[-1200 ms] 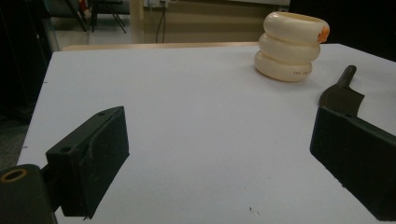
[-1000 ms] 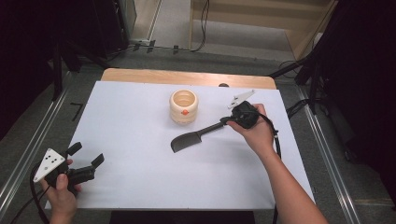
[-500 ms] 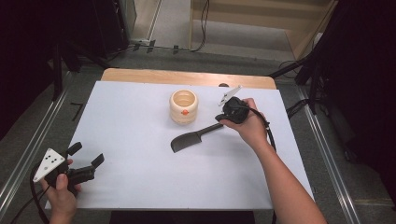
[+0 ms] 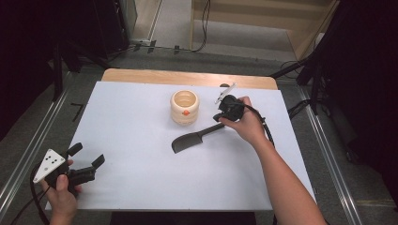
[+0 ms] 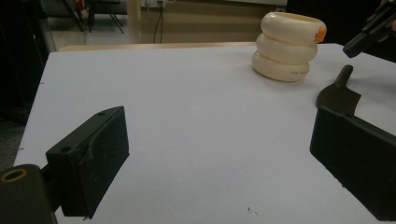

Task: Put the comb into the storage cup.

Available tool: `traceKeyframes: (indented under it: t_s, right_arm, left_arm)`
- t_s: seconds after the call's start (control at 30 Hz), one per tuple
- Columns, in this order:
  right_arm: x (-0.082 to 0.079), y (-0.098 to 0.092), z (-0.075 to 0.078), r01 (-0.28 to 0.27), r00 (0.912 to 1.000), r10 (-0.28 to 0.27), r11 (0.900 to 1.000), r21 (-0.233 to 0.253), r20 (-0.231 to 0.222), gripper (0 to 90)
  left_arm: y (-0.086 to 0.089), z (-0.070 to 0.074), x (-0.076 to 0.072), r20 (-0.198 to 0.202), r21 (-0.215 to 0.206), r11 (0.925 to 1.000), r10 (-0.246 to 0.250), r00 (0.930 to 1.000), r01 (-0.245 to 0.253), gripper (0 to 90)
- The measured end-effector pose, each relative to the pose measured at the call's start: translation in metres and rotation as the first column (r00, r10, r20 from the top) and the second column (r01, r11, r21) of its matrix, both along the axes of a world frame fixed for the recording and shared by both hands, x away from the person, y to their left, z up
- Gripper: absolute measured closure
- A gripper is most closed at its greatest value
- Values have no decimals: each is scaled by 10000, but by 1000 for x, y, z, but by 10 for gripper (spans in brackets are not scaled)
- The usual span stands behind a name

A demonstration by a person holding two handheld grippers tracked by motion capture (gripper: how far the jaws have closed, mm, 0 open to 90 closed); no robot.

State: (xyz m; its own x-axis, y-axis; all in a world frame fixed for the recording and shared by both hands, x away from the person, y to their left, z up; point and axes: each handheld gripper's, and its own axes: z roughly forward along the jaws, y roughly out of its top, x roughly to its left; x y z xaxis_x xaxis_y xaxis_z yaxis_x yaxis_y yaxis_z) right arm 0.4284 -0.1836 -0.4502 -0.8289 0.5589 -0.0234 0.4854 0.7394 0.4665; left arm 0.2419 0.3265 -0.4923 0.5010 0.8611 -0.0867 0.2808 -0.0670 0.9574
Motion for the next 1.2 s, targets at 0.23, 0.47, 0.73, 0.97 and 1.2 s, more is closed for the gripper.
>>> traceKeyframes:
  t_s: [0.23, 0.47, 0.73, 0.97, 1.2]
  right_arm:
    - [7, 6, -8, 113, 9999, -116, 9990, -431, -66, 884]
    - [12, 9, -16, 93, 9996, -113, 9967, -811, -244, 884]
    - [13, 19, -23, -291, 9994, 261, 9901, -1372, -232, 883]
    - [12, 23, -28, -819, 9958, 736, 9816, -1727, -538, 883]
    - [10, 23, -29, -1213, 9910, 1094, 9778, -1709, -775, 883]
  left_arm:
    - [0, 0, 0, -1, -6, 10000, -2, 10000, 2, 46]
    - [0, 0, 0, -1, -18, 10000, -19, 10000, 19, 46]
    - [0, 0, 0, -12, -11, 10000, -7, 10000, 7, 46]
    - [0, 0, 0, -11, -2, 10000, -32, 10000, 32, 46]
    - [0, 0, 0, -17, 42, 10000, -34, 10000, 34, 46]
